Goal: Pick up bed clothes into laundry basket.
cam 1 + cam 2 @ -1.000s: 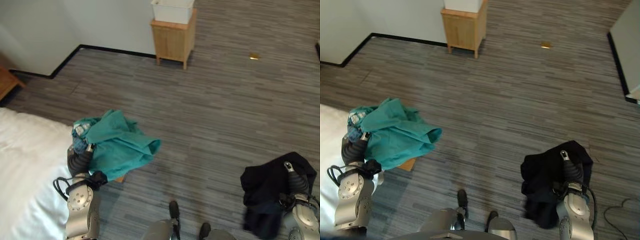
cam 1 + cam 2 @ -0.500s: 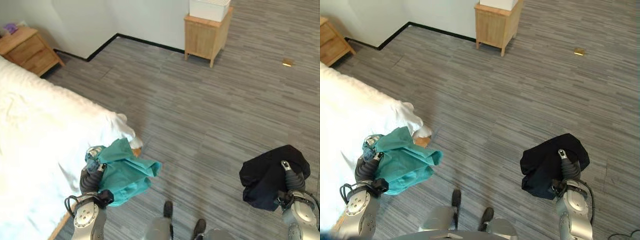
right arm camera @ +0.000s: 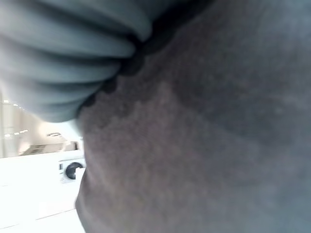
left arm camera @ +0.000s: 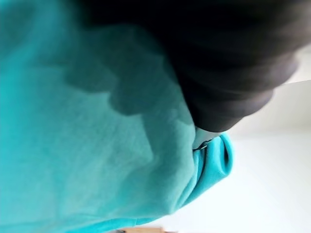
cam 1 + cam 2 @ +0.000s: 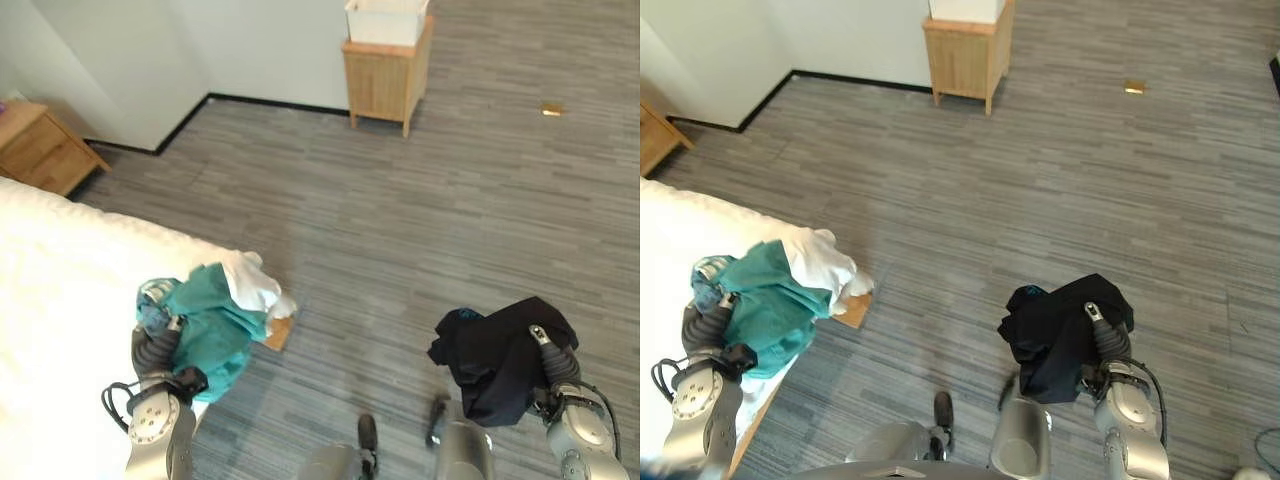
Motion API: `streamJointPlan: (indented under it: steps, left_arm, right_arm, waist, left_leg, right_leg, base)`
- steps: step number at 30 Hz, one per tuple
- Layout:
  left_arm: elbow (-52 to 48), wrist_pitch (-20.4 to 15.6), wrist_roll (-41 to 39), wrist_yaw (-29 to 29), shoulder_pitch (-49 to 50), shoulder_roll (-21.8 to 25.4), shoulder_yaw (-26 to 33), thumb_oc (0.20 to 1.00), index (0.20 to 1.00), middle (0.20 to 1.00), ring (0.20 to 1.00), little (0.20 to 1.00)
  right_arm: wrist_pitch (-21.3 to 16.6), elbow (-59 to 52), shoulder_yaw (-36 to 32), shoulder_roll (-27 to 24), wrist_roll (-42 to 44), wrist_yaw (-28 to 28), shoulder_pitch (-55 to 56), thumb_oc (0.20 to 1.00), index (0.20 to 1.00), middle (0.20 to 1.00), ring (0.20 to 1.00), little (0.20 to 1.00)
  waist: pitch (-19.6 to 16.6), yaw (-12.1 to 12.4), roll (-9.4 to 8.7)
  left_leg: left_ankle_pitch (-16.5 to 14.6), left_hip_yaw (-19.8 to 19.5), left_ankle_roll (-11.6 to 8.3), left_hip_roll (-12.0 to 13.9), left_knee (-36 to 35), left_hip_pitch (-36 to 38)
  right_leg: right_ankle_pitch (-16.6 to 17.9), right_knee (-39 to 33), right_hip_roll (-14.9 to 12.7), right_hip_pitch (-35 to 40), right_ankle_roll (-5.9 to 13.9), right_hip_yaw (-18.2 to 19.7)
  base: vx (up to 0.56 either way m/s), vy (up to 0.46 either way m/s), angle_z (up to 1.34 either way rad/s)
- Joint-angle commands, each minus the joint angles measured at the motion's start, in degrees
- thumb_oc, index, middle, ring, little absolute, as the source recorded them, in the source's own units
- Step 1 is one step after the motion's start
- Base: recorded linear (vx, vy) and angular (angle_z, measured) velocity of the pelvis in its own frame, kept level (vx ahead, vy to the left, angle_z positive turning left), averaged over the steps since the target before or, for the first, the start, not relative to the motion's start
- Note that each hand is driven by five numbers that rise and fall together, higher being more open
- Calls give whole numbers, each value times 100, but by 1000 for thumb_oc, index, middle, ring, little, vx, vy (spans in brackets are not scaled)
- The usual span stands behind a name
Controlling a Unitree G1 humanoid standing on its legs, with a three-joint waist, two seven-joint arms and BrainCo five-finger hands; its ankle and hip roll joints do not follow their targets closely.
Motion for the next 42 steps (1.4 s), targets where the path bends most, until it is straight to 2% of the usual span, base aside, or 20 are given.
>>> streamJointPlan:
  steps: [1,3,4,5,7,8,10,13,14,16,20,21,22,23,25,27,32,35,38,42]
  left_arm:
    - [-686,-398,303,-52,486,505,201,200,200,200,200,200]
    - [-772,-398,402,-96,555,430,205,200,200,200,200,200]
    - [-812,-473,161,-45,536,267,96,200,200,200,200,200]
    - [-808,-477,156,-44,530,267,94,200,200,200,200,200]
    - [-888,-520,-141,-102,553,167,17,200,200,200,200,200]
    - [-978,-469,-139,-171,628,204,-28,200,200,200,200,200]
    - [-972,-447,-165,-168,581,218,-89,200,200,200,200,200]
    - [-942,-435,-166,-242,617,251,-154,200,200,200,200,200]
    - [-942,-435,-164,-242,623,245,-159,200,200,200,200,200]
    - [-925,-436,33,-256,666,283,-181,200,200,200,200,200]
    - [-987,-450,63,-307,726,333,-64,200,200,200,200,200]
    - [-1073,-443,112,-351,826,338,-11,200,200,200,200,200]
    - [-1078,-440,111,-352,830,340,-7,200,200,200,200,200]
    - [-1097,-383,139,-249,736,384,-55,200,200,200,200,200]
    - [-1151,-391,162,-255,756,432,-49,200,200,200,200,200]
    - [-1166,-370,245,-232,764,539,-16,200,200,200,200,200]
    - [-1212,-403,202,-262,597,629,-67,200,200,200,200,200]
    - [-1123,-404,182,-320,539,600,-81,200,200,200,200,200]
    - [-1086,-404,254,-352,548,556,-61,200,200,200,200,200]
    - [-1168,-418,340,-466,592,417,-106,200,200,200,200,200]
  right_arm:
    - [-455,-234,-312,-65,111,-53,-208,200,200,200,200,200]
    - [-476,-198,-294,-102,94,-8,-212,200,200,200,200,200]
    - [-507,-131,-160,-185,208,-25,-337,200,200,200,200,200]
    - [-511,-123,-163,-190,214,-24,-345,200,200,200,200,200]
    - [-554,-142,-141,-206,430,-38,-352,200,200,200,200,200]
    - [-554,-88,-284,-330,416,-175,-266,200,200,200,200,200]
    - [-544,-64,-354,-375,414,-265,-262,200,200,200,200,200]
    - [-588,-81,-380,-420,451,-280,-372,200,200,200,200,200]
    - [-590,-78,-381,-425,450,-279,-367,200,200,200,200,200]
    - [-592,48,-146,-616,241,-200,-588,200,200,200,200,200]
    - [-471,-93,18,-578,192,68,-691,200,200,200,200,200]
    - [-450,-159,149,-464,142,163,-698,200,200,200,200,200]
    - [-447,-165,151,-459,139,162,-695,200,200,200,200,200]
    - [-424,-201,407,-283,61,183,-721,200,200,200,200,200]
    - [-366,-182,478,-228,24,268,-673,200,200,200,200,200]
    - [-303,-165,478,-240,-69,265,-591,200,200,200,200,200]
    - [-300,-107,333,-168,126,253,-499,200,200,200,200,200]
    - [-317,-24,140,-95,263,170,-343,200,200,200,200,200]
    - [-314,5,96,-89,236,214,-259,200,200,200,200,200]
    - [-335,57,85,-148,260,319,-287,200,200,200,200,200]
  waist:
    - [-410,-80,-165]
    - [-527,-29,-58]
    - [-563,11,3]
    - [-569,-4,12]
    - [-493,102,-176]
    - [-278,316,-322]
    - [-178,425,-340]
    - [-241,881,-161]
    - [-235,888,-189]
    - [-409,1154,-123]
    - [-644,1265,-184]
    - [-797,1331,-297]
    - [-811,1346,-297]
    - [-798,1321,-397]
    - [-645,1137,-273]
    - [-553,914,-183]
    - [-406,585,-147]
    - [-434,309,-297]
    - [-523,248,-339]
    - [-744,212,-305]
  left_leg:
    - [-1010,-133,-676,403,-572,1994]
    - [-750,-42,-827,615,159,1945]
    - [365,102,-1158,731,1876,1473]
    - [323,74,-1177,750,1987,1396]
    - [890,325,-1292,873,3970,598]
    - [754,599,-1273,1011,5026,-351]
    - [616,584,-1223,1012,5159,-851]
    - [611,612,-1000,1020,1818,-1672]
    - [681,644,-997,978,1669,-1582]
    - [1309,416,-1138,916,-490,-1480]
    - [1415,586,-1127,898,-17,-1328]
    - [1219,611,-906,723,214,-1222]
    - [1233,630,-890,726,206,-1234]
    - [727,893,-354,308,235,-707]
    - [556,870,-139,239,12,-198]
    - [390,679,-64,268,-142,182]
    - [159,293,-219,250,-403,778]
    - [-266,-224,-424,135,-619,1375]
    - [-470,-353,-485,162,-619,1628]
    - [-643,-479,-569,395,-443,1815]
  right_leg:
    - [1307,-34,122,30,-87,-617]
    - [1085,228,210,270,-294,-869]
    - [798,421,378,642,-571,-897]
    - [790,429,384,622,-590,-918]
    - [515,272,453,1162,-906,-959]
    - [235,4,531,1769,-1097,-871]
    - [172,-141,564,1994,-1120,-771]
    - [-233,-431,664,2827,-819,-725]
    - [-234,-428,625,2838,-813,-718]
    - [-486,-521,705,3405,-666,-594]
    - [-672,-287,538,3830,-537,-371]
    - [-490,356,108,3790,-365,-334]
    - [-479,371,100,3757,-356,-314]
    - [1363,2862,-878,3023,-160,-263]
    - [1562,3934,-1130,2319,-143,-189]
    - [1034,4270,-930,1676,-243,-77]
    - [615,2842,-404,986,-381,-107]
    - [926,185,312,677,-132,571]
    - [1277,-477,355,559,6,422]
    - [1234,-24,378,651,-112,247]
  base:
    - [549,-124,40]
    - [724,-225,10]
    - [547,-242,-2]
    - [524,-323,13]
    - [535,-461,11]
    - [698,-534,7]
    - [513,-249,3]
    - [792,41,-17]
    - [555,105,-50]
    - [828,128,-49]
    - [656,152,-55]
    - [374,194,-52]
    - [898,617,-69]
    - [511,456,-73]
    - [619,510,-42]
    - [504,214,-3]
    - [392,-71,80]
    - [588,-146,121]
    - [489,-106,82]
    - [423,-168,82]
